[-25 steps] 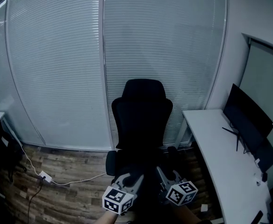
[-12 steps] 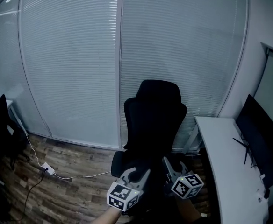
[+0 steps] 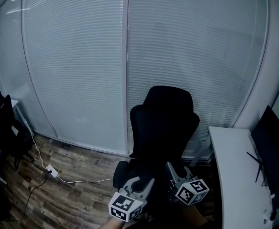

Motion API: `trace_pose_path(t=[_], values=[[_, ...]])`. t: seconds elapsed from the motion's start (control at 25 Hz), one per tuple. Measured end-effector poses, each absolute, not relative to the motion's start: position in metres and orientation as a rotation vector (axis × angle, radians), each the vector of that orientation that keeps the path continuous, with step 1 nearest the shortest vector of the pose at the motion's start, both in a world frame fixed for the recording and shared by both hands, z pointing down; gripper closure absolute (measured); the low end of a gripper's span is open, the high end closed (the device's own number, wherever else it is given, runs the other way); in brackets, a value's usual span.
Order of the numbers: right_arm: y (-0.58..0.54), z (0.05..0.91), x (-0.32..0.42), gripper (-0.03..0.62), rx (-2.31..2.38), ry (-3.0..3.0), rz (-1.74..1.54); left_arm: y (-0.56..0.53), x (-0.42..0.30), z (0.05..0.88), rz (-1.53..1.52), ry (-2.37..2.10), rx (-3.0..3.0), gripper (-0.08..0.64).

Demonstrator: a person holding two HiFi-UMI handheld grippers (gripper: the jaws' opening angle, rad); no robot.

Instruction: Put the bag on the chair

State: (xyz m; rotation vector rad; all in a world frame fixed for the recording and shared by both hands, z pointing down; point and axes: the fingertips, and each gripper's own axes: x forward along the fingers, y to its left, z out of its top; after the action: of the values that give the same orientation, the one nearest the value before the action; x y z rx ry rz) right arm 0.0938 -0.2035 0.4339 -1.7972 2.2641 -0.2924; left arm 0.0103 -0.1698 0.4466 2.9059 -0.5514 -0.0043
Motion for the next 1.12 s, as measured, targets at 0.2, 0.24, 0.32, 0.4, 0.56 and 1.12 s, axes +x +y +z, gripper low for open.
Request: trace_pose_path(t=[0.2, 0.24, 0.32, 0.4, 0.56, 1.12], values=[[-0.244, 0.428, 0.118, 0.532, -1.744, 2.316, -0.282, -0.206, 0.034, 0.444, 0.001, -0.659, 2.896, 0.509], [-0.252, 0.427, 0.122, 0.532, -1.731, 2.327, -0.28, -0.213, 0.038, 0.442, 0.014, -0.677, 2.886, 0.509], [-0.267, 0.427, 0.129, 0.532, -1.706, 2.35, -0.277, -0.225, 0.047, 0.442, 0.029, -0.715, 2.873, 0.511], [-0.278, 0.427, 0.138, 0.532, -1.682, 2.368, -0.277, -0.237, 0.056, 0.444, 0.017, -0.753, 2.869, 0.509], [-0.3, 0.43, 0.157, 0.532, -1.647, 2.392, -0.288, -0.259, 0.076, 0.448, 0.003, -0.817, 2.868, 0.509], [-0.353, 0.463, 0.202, 0.532, -1.554, 2.487, -0.342, -0.309, 0.122, 0.487, 0.088, -1.029, 2.804, 0.511]])
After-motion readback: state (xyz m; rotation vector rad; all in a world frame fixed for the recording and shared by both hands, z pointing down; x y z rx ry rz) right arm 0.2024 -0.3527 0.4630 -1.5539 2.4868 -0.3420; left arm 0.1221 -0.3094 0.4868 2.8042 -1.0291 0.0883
